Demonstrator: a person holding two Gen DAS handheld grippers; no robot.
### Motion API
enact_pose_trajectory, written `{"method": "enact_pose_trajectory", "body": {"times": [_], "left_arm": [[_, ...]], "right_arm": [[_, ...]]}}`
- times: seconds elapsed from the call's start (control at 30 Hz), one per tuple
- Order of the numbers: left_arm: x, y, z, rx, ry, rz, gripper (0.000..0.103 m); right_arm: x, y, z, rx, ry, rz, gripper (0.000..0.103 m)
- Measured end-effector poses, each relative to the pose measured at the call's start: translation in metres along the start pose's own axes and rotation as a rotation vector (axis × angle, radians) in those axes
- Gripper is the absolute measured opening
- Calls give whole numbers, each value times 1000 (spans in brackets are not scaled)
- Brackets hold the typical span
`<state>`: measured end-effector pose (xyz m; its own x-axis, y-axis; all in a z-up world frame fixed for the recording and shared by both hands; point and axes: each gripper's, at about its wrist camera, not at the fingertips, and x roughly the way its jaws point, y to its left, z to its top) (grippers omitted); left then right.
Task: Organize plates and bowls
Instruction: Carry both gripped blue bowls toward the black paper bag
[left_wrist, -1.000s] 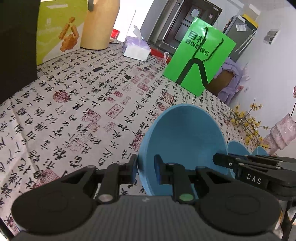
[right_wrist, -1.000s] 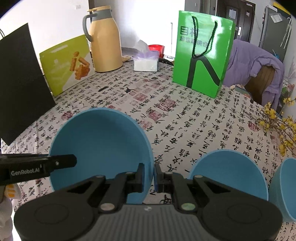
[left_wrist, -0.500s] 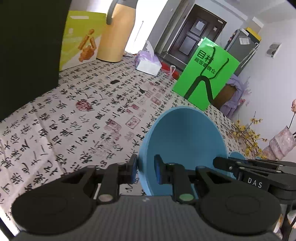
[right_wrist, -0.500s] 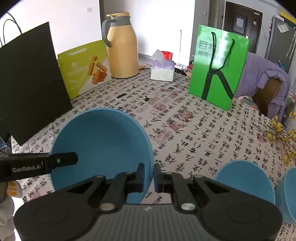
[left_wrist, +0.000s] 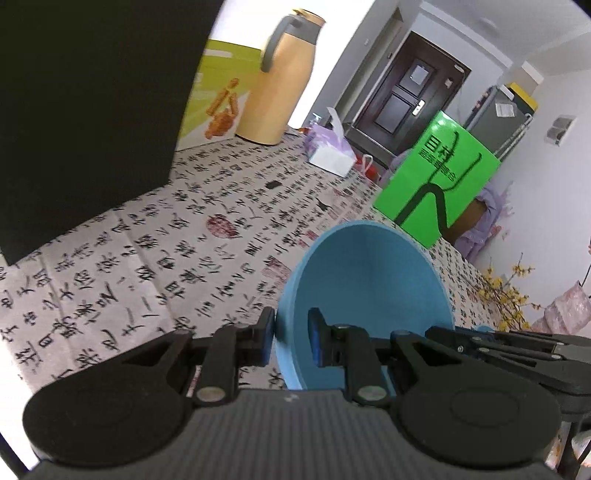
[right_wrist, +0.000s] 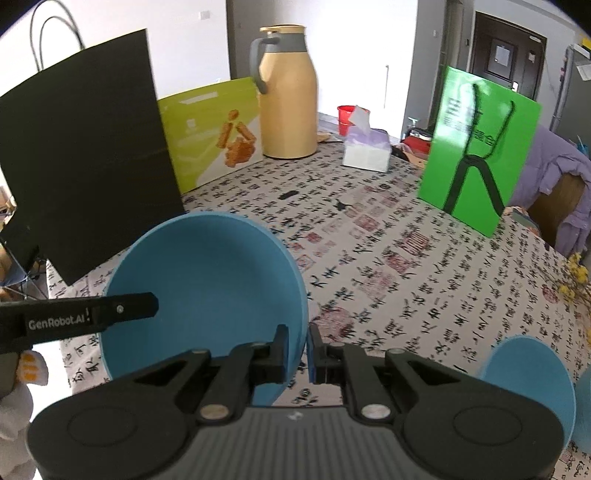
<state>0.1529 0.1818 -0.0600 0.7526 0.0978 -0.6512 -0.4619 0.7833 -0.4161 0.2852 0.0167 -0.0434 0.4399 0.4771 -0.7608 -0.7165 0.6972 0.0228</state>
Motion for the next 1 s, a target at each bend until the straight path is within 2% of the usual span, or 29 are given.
{"method": "enact_pose_trajectory", "body": {"times": [0.63,1.0], "left_arm": [[-23,58,5,-64,-25,38,20],[-26,83,3,-101,-21,58,20]], "right_arm": [[18,59,9,-38,24,53,10],[26,81,10,-58,48,72,10]]}}
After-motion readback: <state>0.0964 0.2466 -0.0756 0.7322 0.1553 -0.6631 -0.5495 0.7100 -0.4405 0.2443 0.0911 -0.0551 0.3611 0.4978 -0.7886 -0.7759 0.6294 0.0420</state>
